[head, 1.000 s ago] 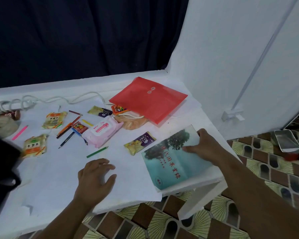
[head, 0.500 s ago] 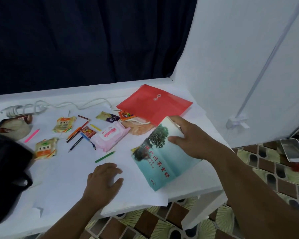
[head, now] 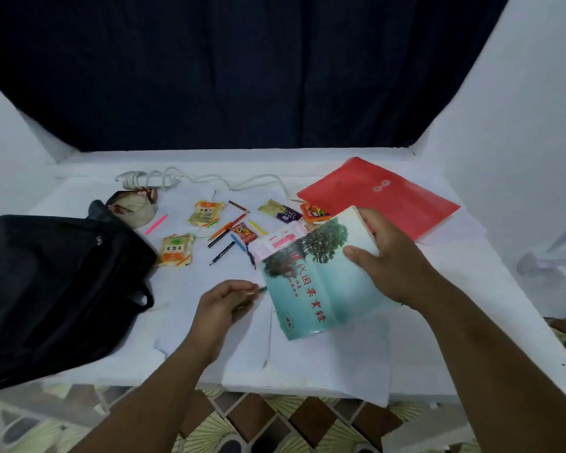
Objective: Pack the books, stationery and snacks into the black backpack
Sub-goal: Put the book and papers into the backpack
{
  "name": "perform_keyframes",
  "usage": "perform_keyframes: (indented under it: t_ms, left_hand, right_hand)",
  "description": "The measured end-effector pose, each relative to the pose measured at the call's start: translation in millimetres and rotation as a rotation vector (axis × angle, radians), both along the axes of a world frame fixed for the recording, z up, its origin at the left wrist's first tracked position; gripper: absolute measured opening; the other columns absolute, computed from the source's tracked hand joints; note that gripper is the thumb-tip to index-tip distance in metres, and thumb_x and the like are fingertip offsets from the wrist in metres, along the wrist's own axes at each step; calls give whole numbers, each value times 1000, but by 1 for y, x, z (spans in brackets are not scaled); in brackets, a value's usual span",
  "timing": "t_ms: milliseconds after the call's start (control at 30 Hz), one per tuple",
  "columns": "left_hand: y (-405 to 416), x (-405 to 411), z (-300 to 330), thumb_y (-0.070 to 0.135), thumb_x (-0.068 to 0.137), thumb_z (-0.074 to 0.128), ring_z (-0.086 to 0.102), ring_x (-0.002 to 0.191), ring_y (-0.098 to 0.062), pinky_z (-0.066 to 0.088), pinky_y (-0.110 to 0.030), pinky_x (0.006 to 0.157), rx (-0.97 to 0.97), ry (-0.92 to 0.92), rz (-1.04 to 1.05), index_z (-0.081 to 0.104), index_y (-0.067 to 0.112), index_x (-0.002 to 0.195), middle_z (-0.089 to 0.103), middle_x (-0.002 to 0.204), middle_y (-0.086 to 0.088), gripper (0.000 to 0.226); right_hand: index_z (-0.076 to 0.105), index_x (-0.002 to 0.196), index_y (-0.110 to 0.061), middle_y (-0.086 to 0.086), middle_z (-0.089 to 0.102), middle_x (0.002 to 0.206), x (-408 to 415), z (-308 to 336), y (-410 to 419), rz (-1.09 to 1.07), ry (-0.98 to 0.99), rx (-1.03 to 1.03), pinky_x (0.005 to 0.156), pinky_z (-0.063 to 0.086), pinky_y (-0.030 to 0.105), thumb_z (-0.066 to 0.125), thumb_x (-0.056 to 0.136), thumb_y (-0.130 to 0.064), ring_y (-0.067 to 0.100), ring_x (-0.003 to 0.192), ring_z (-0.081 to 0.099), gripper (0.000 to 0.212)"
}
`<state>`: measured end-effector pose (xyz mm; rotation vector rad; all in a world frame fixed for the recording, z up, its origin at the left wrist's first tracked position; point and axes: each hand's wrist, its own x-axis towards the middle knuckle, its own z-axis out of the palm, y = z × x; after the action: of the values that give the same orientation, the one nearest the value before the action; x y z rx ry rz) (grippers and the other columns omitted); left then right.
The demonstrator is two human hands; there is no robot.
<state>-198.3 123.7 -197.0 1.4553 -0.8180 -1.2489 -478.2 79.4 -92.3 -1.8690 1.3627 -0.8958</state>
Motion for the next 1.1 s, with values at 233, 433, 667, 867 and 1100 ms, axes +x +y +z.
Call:
perform_keyframes:
  t_ms: [233, 433, 667, 867, 1100]
  left_hand:
    - [10, 104, -3, -1, 91, 61, 66, 91, -17, 54, -36, 85, -246, -704, 190, 71, 26, 90, 72, 94, 11, 29]
    - [1, 204, 8, 56, 93, 47, 38, 138, -34, 32, -52, 108, 22, -1353, 59, 54, 25, 142, 48, 148, -6, 58]
    - [5, 296, 16, 91, 72, 2, 1, 153, -32, 14, -50, 119, 299, -1495, 14, 20, 40, 157, 2, 168, -3, 100]
    - [15, 372, 22, 93, 72, 42, 9, 152, -34, 20, -49, 120, 475, -1449, -18, 8, 37, 159, 4, 168, -3, 109]
    - [14, 424, 63, 45, 87, 68, 68, 90, -18, 55, -35, 78, 200, -1171, 50, 66, 28, 113, 71, 94, 6, 31]
  right_hand:
    - [54, 126, -35, -10, 71, 117, 69, -21, -13, -16, -355, 129, 93, 54, 55, 67, 86, -21, 17, 104, 70, 44]
    - [56, 125, -33, -7, 73, 109, 155, -36, -35, -20, -442, 188, 86, 58, 46, 66, 92, -8, 16, 96, 72, 43]
    - [56, 122, -38, -7, 73, 109, 259, -38, -54, 0, -460, 233, 87, 58, 53, 66, 92, -13, 18, 95, 72, 40]
    - [59, 115, -40, -11, 74, 101, 336, -37, -57, 34, -483, 258, 81, 60, 49, 64, 94, -10, 17, 89, 73, 37]
    - [58, 119, -31, -1, 72, 107, 407, -43, -59, 47, -434, 337, 74, 61, 49, 66, 94, -15, 24, 88, 72, 31]
